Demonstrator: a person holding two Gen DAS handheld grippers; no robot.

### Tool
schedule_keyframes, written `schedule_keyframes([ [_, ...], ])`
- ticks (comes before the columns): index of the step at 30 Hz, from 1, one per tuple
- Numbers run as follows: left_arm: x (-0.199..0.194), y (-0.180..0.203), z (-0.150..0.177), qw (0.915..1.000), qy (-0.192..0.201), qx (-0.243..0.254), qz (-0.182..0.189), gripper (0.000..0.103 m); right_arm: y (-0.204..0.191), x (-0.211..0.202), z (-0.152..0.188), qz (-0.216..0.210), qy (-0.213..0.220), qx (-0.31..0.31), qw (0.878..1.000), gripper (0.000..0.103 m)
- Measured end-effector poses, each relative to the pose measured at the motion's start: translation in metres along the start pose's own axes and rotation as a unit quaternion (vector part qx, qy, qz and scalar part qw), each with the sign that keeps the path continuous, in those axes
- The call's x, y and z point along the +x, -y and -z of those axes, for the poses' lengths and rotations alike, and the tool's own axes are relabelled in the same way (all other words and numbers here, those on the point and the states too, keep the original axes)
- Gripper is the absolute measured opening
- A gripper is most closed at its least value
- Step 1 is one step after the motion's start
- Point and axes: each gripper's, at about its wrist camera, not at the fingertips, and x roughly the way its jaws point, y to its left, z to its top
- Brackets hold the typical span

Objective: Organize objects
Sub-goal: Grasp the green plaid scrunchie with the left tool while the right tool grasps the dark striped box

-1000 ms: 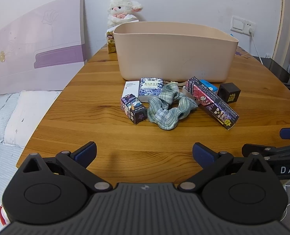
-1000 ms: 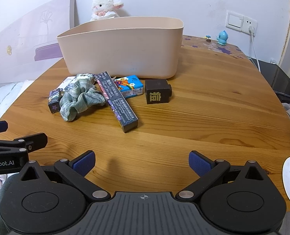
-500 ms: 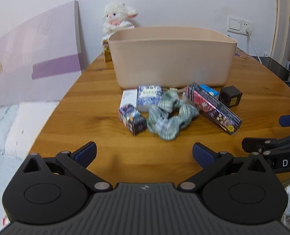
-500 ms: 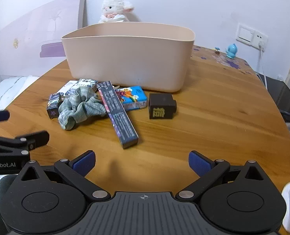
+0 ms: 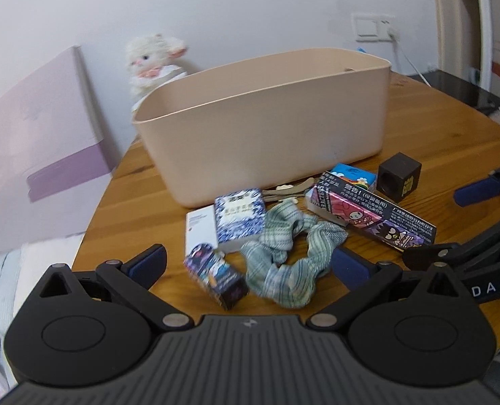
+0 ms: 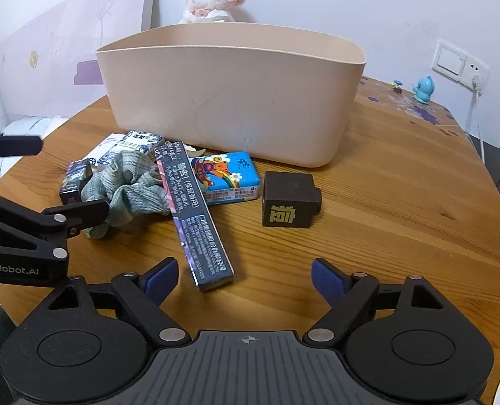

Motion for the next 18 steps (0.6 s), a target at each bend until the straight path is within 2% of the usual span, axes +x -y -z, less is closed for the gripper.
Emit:
schedule_keyframes([
  [5, 0.018, -0.001, -0.010, 0.9994, -0.008, 0.023, 0.024, 0.103, 0.003, 0.007, -0.007, -0.011, -0.003, -0.010, 1.000, 0.078],
  [11, 0.033, -0.001, -0.016, 0.9983, -0.018, 0.027, 0.049, 0.101, 0.006, 0.014, -0.010, -0.044, -0.010, -0.007, 0.999, 0.063],
  [13, 0.041, -0.001, -0.015, 0.9961, -0.041, 0.022, 0.075, 0.079, 0.003, 0.013, -0.010, -0.050, -0.008, -0.011, 0.999, 0.055],
  [15, 0.050, 0.001, -0.012, 0.9935, -0.065, 0.016, 0.093, 0.072, 0.000, 0.012, -0.009, -0.053, -0.007, -0.014, 0.998, 0.043],
  [16, 0.050, 0.001, -0.011, 0.9938, -0.059, 0.012, 0.093, 0.070, 0.000, 0.011, -0.009, -0.053, -0.007, -0.015, 0.998, 0.041],
  [18, 0.051, 0.001, -0.011, 0.9931, -0.061, 0.005, 0.100, 0.065, -0.001, 0.011, -0.009, -0.055, -0.008, -0.015, 0.998, 0.029],
])
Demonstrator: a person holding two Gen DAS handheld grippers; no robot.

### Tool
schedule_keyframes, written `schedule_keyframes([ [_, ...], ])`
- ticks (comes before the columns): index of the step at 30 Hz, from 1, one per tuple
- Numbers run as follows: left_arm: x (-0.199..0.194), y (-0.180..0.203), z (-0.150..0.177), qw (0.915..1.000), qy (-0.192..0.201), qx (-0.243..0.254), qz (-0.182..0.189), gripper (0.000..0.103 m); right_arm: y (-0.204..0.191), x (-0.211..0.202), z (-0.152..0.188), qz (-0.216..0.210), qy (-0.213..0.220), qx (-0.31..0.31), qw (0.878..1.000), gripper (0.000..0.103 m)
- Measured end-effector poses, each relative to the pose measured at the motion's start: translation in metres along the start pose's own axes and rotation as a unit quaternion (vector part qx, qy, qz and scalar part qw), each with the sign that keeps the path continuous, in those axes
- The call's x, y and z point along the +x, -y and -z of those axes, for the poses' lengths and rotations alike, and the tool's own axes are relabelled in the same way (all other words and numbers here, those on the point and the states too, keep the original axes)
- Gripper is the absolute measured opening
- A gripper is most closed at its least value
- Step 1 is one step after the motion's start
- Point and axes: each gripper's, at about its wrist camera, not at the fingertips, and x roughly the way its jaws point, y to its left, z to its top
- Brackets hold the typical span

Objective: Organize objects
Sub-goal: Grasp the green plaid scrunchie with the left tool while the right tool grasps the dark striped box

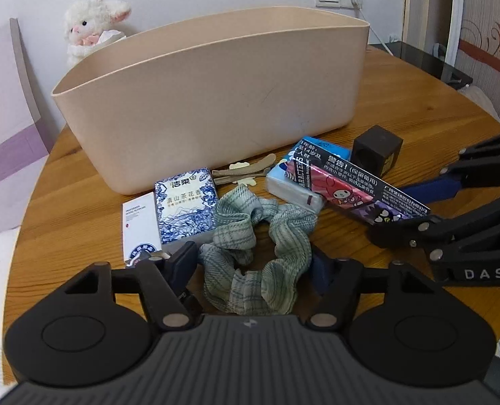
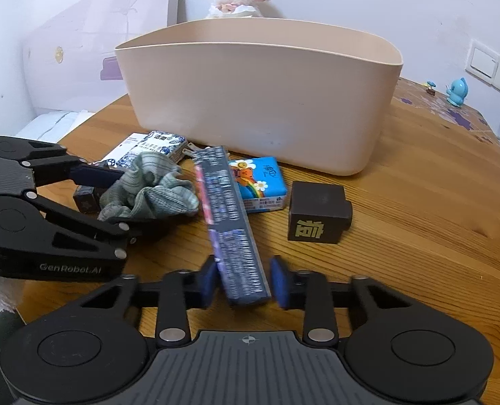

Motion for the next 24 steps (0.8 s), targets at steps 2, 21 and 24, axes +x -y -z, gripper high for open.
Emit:
schedule_keyframes([
  [2, 0.000, -0.002, 0.000, 0.9999, -0.002, -0.010, 0.011, 0.055, 0.001, -0.001, 0.000, -0.002, -0.001, 0.004, 1.000, 0.022],
  [21, -0.064, -0.021, -0.003, 0.9953, 0.067, -0.070, 0.005, 0.024, 0.019, -0.056, -0.013, 0.007, 0.081, 0.057, 0.995, 0.022],
  [24, -0.081, -0.029, -0.013, 0.9924, 0.093, -0.080, -0.009, 0.024, 0.025, -0.064, -0.026, 0.009, 0.103, 0.064, 0.993, 0.022],
])
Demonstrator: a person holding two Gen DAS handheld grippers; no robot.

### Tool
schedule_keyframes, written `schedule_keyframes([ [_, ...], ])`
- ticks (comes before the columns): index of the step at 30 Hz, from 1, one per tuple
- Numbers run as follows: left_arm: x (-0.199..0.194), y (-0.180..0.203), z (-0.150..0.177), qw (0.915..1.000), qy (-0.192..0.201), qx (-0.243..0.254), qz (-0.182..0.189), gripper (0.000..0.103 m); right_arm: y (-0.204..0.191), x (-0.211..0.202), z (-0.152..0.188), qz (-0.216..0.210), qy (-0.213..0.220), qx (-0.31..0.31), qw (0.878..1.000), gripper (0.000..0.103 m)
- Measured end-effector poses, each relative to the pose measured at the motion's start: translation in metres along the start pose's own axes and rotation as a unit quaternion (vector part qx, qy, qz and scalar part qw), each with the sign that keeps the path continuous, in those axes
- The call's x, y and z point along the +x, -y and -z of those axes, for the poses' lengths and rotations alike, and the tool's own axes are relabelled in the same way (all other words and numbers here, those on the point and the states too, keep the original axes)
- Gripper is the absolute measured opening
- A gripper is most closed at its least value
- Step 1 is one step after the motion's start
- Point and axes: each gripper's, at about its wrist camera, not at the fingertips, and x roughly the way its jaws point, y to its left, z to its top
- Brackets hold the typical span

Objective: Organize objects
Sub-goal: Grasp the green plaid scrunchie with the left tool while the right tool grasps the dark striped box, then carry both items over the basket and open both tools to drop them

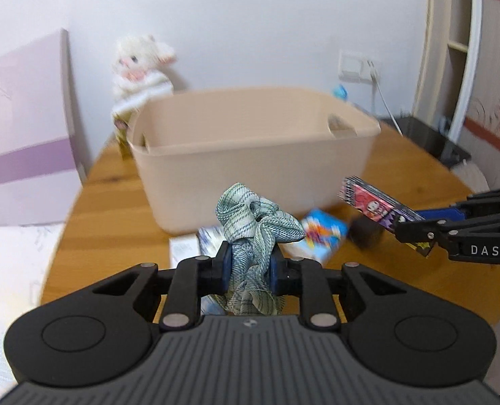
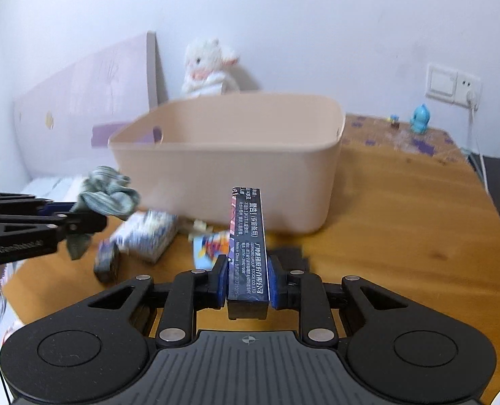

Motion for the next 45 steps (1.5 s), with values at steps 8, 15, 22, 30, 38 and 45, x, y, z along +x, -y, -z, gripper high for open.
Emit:
schedule_keyframes([
  [8, -0.001, -0.022, -0.048, 0.9980, 0.045, -0.024, -0.039, 0.024, 0.005, 0.004, -0.039, 0.010, 0.048, 0.008, 0.999, 0.022],
  [15, 0.008, -0.032, -0.078, 0.9958, 0.066, -0.044, -0.045, 0.024, 0.006, -0.001, -0.049, -0.008, 0.058, 0.013, 0.998, 0.022],
  [22, 0.014, -0.027, -0.083, 0.9955, 0.072, -0.047, -0.040, 0.024, 0.005, -0.015, -0.064, -0.010, 0.091, 0.013, 0.996, 0.022],
  [30, 0.046, -0.018, -0.101, 0.9958, 0.060, -0.044, -0.053, 0.024, -0.010, 0.028, -0.103, 0.025, 0.091, 0.001, 0.996, 0.022],
  [38, 0.108, -0.027, -0.108, 0.9931, -0.010, -0.049, -0.106, 0.024, -0.011, 0.125, -0.131, 0.078, 0.001, -0.004, 0.997, 0.022],
  [45, 0.133, -0.035, -0.100, 0.9890, -0.061, -0.033, -0.131, 0.028, -0.014, 0.162, -0.114, 0.098, -0.080, -0.043, 0.991, 0.022],
])
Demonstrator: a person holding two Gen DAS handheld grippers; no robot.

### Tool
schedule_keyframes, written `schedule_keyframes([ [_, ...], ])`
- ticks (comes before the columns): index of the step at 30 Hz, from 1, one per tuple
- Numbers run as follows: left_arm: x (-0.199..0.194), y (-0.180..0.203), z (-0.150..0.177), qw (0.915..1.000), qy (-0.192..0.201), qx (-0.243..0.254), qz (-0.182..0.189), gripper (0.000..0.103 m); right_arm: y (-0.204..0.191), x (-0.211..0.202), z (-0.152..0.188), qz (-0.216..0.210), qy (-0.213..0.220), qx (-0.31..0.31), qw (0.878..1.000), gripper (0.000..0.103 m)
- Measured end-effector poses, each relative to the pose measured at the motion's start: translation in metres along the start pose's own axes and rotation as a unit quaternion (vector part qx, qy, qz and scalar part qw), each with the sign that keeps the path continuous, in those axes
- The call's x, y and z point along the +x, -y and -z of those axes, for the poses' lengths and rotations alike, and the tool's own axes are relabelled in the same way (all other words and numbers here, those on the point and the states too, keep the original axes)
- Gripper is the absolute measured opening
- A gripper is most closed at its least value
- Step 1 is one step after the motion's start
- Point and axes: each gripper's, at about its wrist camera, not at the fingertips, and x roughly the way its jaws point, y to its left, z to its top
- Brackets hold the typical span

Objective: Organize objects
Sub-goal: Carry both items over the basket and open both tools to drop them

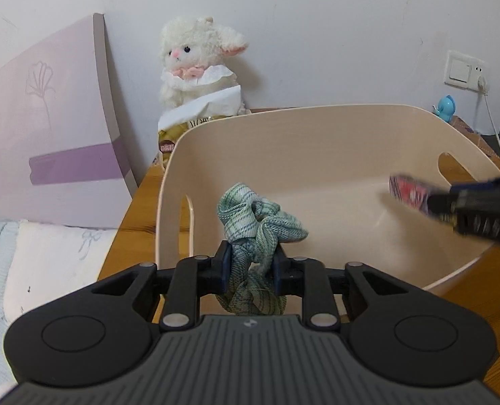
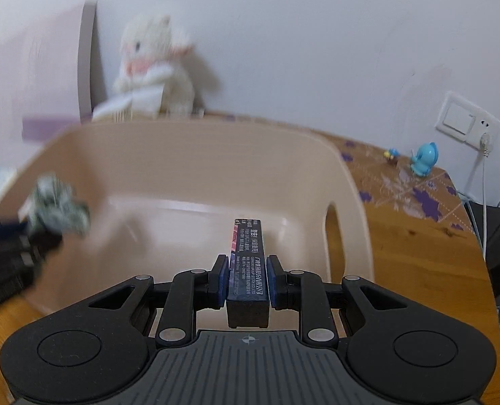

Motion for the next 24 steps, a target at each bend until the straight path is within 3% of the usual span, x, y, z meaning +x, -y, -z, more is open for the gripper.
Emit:
schedule_keyframes([
  [4, 0.001, 0.002, -0.003, 0.9997, -0.022, 0.009, -0.009, 0.028, 0.004, -0.006, 0.008, -0.002, -0.023, -0.006, 1.000, 0.031],
  [8, 0.000, 0.010, 0.003, 0.9982, -0.031, 0.043, -0.028, 0.028, 0.006, -0.012, 0.015, 0.003, -0.041, -0.028, 0.999, 0.029],
  [17, -0.015, 0.008, 0.012, 0.9977, -0.049, 0.045, -0.017, 0.029, 0.009, -0.030, 0.024, -0.011, -0.054, -0.025, 0.998, 0.031],
  [20, -0.022, 0.005, 0.015, 0.9980, -0.051, 0.036, -0.005, 0.030, 0.007, -0.037, 0.027, -0.015, -0.045, -0.023, 0.999, 0.040],
  [23, -0.028, 0.005, 0.018, 0.9982, -0.045, 0.035, 0.020, 0.048, 0.007, -0.048, 0.029, -0.011, -0.018, -0.028, 0.999, 0.080],
  [24, -0.030, 0.006, 0.019, 0.9984, -0.040, 0.035, 0.021, 0.054, 0.009, -0.052, 0.030, -0.012, -0.011, -0.026, 1.000, 0.081],
])
